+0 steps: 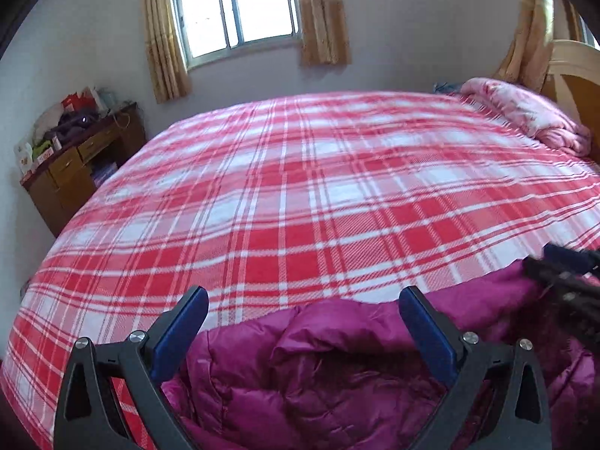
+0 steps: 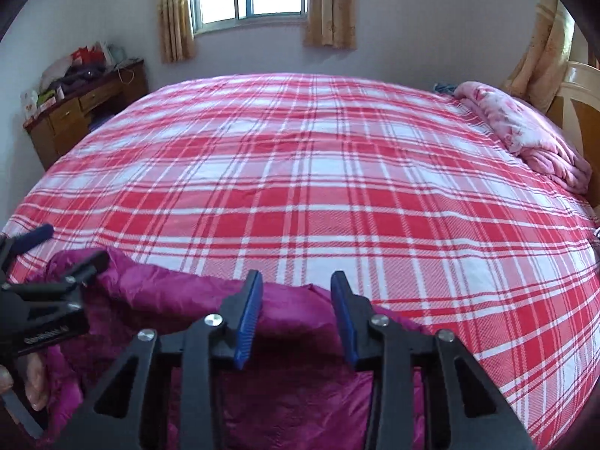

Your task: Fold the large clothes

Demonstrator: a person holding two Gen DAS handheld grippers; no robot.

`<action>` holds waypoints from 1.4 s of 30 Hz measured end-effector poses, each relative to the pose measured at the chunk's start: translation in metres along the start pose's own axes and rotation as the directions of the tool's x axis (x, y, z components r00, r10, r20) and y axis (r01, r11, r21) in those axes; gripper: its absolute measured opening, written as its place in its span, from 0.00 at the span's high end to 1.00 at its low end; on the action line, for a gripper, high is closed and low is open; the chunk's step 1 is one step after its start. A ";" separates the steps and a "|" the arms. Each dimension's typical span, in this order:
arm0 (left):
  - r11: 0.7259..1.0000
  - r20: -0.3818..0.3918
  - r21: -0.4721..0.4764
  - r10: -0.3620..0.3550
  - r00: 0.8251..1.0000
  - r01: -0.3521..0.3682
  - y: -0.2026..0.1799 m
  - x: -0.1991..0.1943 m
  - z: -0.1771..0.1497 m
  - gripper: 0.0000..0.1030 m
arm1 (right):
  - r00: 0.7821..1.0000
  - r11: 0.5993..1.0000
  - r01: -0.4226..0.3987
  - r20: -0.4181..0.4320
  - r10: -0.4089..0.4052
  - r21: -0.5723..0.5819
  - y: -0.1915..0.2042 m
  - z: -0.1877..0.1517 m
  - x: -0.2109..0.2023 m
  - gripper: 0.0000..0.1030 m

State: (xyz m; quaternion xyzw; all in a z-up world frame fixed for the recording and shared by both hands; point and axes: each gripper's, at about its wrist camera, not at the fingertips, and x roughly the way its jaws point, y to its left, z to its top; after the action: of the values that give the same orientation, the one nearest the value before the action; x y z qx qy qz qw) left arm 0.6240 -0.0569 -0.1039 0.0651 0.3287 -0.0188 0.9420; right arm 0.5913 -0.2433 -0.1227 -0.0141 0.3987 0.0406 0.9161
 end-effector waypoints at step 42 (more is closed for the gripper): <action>1.000 -0.241 0.021 -0.010 0.971 0.015 -0.025 0.063 -0.039 0.01 | 0.996 0.998 0.059 -0.058 -0.060 -0.011 -0.003 -0.038 0.024 0.61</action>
State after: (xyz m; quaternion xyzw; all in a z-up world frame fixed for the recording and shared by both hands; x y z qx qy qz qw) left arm 0.6479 -0.0758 -0.1761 0.0755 0.4406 -0.0203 0.8943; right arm 0.5803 -0.2469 -0.1662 -0.0314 0.4246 0.0145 0.9047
